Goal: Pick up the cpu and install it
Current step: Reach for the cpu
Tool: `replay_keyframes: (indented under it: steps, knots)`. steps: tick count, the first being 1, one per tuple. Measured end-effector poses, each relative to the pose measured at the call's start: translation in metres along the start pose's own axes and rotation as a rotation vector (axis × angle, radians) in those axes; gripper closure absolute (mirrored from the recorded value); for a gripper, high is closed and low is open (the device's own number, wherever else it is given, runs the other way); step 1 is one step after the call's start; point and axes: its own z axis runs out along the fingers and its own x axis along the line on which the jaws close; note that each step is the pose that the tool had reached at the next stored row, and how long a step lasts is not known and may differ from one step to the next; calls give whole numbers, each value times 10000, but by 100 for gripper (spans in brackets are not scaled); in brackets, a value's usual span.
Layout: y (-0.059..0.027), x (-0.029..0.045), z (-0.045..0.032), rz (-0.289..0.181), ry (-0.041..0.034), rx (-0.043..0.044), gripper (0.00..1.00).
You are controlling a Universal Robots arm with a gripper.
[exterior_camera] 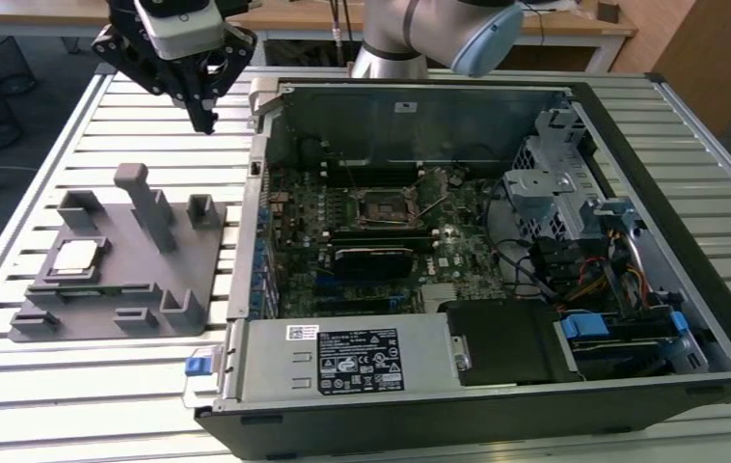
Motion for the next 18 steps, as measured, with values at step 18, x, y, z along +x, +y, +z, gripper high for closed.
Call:
replay_keyframes:
  steps: [18]
  knots:
    - [-14, 176, 15, -1, 0, 0, 89]
